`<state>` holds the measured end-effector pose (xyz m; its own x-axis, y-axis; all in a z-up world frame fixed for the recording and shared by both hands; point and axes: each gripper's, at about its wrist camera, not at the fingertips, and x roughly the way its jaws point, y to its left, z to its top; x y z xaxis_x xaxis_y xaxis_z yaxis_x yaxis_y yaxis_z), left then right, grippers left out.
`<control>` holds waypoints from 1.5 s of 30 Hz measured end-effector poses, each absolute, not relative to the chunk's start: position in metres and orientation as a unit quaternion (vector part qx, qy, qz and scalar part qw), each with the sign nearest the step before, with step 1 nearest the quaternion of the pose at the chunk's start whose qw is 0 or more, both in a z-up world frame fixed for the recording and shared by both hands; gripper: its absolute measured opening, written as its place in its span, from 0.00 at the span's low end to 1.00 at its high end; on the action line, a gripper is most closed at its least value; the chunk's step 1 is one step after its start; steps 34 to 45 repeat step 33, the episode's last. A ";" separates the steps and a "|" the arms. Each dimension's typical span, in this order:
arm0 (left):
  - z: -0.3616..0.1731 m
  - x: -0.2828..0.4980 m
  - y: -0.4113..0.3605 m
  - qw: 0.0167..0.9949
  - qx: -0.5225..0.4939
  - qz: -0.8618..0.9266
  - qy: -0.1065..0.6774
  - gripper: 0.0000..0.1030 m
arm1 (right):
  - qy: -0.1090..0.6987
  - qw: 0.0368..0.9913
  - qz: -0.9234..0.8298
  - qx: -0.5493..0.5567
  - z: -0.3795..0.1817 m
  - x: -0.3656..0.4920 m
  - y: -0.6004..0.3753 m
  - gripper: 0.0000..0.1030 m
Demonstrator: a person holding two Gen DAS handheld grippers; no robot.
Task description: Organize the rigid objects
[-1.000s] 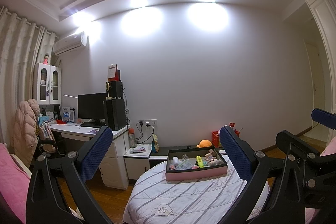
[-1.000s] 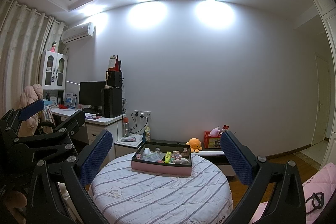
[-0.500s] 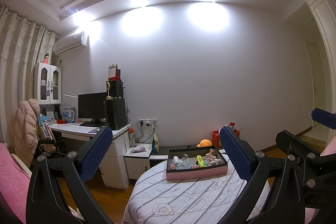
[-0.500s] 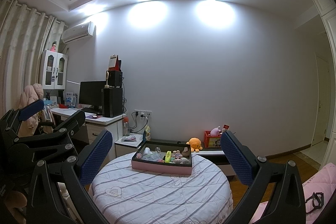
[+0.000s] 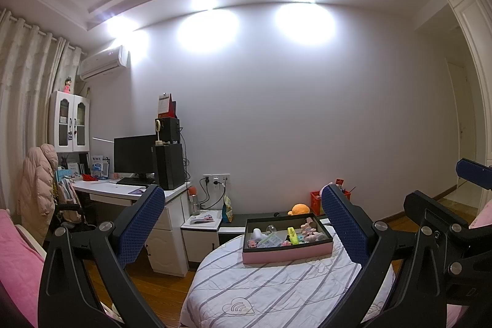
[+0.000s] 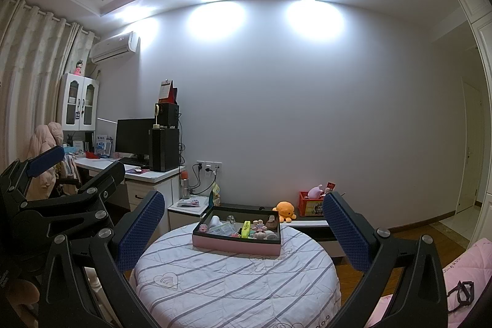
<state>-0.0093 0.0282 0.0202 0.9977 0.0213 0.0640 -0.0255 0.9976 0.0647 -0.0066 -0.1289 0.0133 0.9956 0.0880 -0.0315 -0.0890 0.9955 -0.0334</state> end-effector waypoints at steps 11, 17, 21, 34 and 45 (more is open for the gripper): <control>0.019 -0.007 0.026 0.999 0.041 0.020 -0.030 1.00 | 0.019 0.999 0.042 -0.019 0.014 -0.007 -0.128 1.00; 0.019 -0.008 0.026 0.998 0.041 0.020 -0.031 1.00 | 0.018 0.999 0.042 -0.019 0.014 -0.007 -0.128 1.00; 0.020 -0.007 0.025 0.998 0.040 0.020 -0.033 1.00 | 0.017 0.999 0.042 -0.018 0.015 -0.006 -0.127 1.00; 0.020 -0.007 0.024 0.998 0.041 0.020 -0.033 1.00 | 0.016 0.999 0.041 -0.019 0.015 -0.004 -0.128 1.00; 0.020 -0.007 0.024 0.998 0.041 0.020 -0.033 1.00 | 0.016 0.999 0.041 -0.019 0.015 -0.004 -0.128 1.00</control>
